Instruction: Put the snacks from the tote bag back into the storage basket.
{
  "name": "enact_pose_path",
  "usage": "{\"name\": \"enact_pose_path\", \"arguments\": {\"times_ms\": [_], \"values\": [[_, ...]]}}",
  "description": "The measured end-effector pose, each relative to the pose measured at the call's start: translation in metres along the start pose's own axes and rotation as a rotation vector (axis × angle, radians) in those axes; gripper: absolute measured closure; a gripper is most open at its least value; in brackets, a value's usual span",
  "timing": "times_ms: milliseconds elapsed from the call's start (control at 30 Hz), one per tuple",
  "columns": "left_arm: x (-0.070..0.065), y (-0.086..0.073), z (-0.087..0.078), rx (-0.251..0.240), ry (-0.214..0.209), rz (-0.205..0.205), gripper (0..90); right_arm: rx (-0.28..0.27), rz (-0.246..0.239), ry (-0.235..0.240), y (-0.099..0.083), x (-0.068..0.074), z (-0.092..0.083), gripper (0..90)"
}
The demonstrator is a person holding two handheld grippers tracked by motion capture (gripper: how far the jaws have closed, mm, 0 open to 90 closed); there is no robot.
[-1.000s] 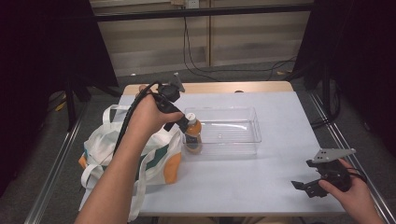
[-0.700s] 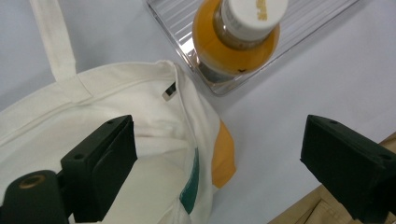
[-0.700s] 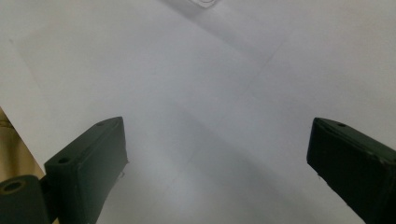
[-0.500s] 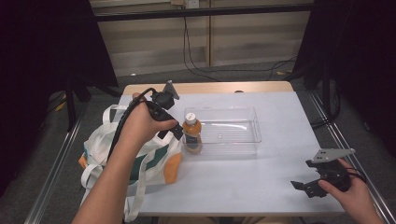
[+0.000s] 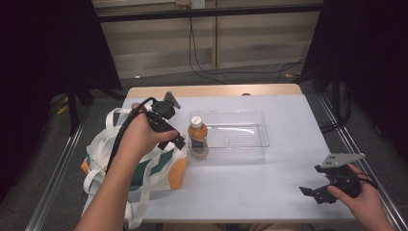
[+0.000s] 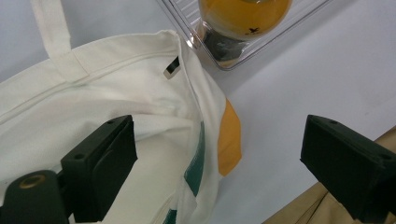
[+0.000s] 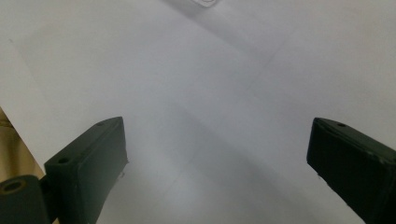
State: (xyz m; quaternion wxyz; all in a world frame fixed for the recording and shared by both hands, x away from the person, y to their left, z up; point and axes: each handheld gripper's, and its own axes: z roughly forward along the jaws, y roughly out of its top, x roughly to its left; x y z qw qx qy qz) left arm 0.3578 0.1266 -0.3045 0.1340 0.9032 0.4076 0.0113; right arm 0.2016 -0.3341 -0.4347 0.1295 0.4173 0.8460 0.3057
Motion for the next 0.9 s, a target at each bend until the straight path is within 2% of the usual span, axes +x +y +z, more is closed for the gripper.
{"name": "enact_pose_path", "arguments": {"times_ms": [500,900], "values": [[-0.002,-0.016,0.015,-0.011,-0.003,-0.014,10.0,0.002,0.002,0.000,0.000,0.000,-0.001,4.8],[-0.002,-0.025,0.018,-0.025,-0.013,-0.019,10.0,0.005,0.004,0.004,0.001,0.001,0.000,4.8]]}}
